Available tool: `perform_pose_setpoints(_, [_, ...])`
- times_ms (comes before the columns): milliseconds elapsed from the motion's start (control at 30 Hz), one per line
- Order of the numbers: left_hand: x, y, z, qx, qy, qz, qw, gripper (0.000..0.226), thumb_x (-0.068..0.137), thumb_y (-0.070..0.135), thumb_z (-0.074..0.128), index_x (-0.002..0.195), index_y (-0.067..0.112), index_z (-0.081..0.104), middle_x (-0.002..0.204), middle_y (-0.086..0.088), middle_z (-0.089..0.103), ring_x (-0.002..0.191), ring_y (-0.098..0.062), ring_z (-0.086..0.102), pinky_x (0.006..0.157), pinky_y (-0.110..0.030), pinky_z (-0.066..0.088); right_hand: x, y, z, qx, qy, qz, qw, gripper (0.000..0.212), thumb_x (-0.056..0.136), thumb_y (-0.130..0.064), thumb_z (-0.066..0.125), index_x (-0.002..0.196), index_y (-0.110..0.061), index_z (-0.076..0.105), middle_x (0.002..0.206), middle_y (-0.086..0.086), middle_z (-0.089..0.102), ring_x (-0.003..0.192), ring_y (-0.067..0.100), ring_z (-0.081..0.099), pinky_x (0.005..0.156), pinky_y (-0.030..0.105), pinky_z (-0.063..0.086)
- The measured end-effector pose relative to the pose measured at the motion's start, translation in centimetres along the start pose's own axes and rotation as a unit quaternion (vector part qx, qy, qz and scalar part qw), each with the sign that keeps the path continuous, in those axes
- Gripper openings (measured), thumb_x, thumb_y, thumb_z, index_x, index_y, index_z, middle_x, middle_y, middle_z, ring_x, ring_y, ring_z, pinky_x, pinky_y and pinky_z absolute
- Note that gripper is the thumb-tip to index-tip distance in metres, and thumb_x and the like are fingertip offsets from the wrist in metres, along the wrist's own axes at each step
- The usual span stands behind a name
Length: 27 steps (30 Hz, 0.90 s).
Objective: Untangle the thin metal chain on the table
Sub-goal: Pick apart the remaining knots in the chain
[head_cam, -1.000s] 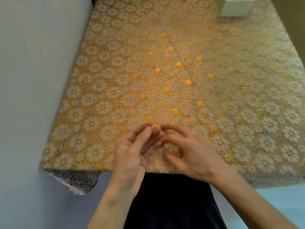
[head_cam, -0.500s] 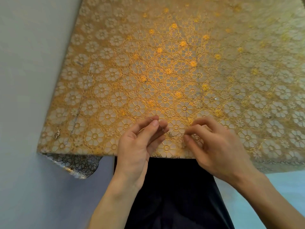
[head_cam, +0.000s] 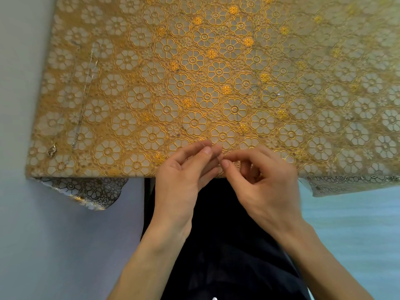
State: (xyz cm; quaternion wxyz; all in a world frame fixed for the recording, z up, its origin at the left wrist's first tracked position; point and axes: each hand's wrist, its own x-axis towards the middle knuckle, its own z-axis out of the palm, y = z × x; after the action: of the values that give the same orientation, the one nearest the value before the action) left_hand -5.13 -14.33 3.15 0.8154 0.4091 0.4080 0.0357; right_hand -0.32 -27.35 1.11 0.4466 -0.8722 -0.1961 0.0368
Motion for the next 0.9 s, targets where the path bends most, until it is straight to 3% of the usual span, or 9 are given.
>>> perform_pose_setpoints(100, [-0.1, -0.1, 0.2, 0.012, -0.002, 0.002, 1.0, 0.012, 0.095, 0.006, 0.061, 0.103, 0.008, 0.069, 0.101, -0.011, 0.078, 0.098, -0.023, 0.075, 0.089, -0.032, 0.059, 0.1, 0.1, 0.2, 0.002, 0.001, 0.011, 1.0, 0.003, 0.084, -0.025, 0.077, 0.087, -0.026, 0.075, 0.068, -0.013, 0.053, 0.06, 0.007, 0.051, 0.057, 0.011, 0.037])
perform_pose_setpoints(233, [-0.3, -0.3, 0.5, -0.005, 0.0, -0.006, 1.0, 0.011, 0.094, 0.004, 0.063, 0.1, 0.007, 0.071, 0.099, -0.014, 0.077, 0.098, -0.027, 0.074, 0.096, -0.041, 0.054, 0.2, 0.2, 0.6, -0.031, -0.017, 0.018, 0.999, 0.005, 0.085, -0.03, 0.071, 0.086, -0.025, 0.072, 0.071, -0.013, 0.054, 0.063, 0.007, 0.051, 0.057, 0.025, 0.045])
perform_pose_setpoints(400, [-0.4, -0.3, 0.7, -0.009, -0.004, -0.007, 1.0, 0.012, 0.095, 0.003, 0.062, 0.103, 0.006, 0.069, 0.098, -0.013, 0.078, 0.098, -0.025, 0.075, 0.092, -0.035, 0.059, 0.1, 0.1, 0.9, -0.062, -0.015, 0.019, 0.998, 0.008, 0.088, -0.033, 0.065, 0.086, -0.025, 0.066, 0.072, -0.012, 0.051, 0.065, 0.008, 0.05, 0.058, 0.036, 0.047])
perform_pose_setpoints(733, [-0.5, -0.2, 0.5, -0.019, -0.007, -0.02, 1.0, 0.011, 0.095, 0.003, 0.061, 0.102, 0.006, 0.069, 0.096, -0.012, 0.078, 0.093, -0.023, 0.076, 0.082, -0.028, 0.061, 0.0, 0.1, 1.1, -0.073, -0.017, 0.024, 0.997, 0.01, 0.089, -0.032, 0.062, 0.086, -0.023, 0.063, 0.073, -0.014, 0.049, 0.067, 0.008, 0.049, 0.061, 0.03, 0.043])
perform_pose_setpoints(900, [-0.3, 0.1, 0.2, 0.024, -0.009, 0.001, 1.0, 0.01, 0.092, 0.006, 0.065, 0.098, 0.011, 0.071, 0.099, -0.009, 0.078, 0.088, -0.02, 0.075, 0.078, -0.026, 0.061, 0.1, 0.1, 0.3, 0.012, -0.053, 0.039, 0.998, 0.008, 0.089, -0.026, 0.06, 0.083, -0.02, 0.062, 0.072, -0.008, 0.055, 0.068, 0.011, 0.052, 0.062, 0.019, 0.039])
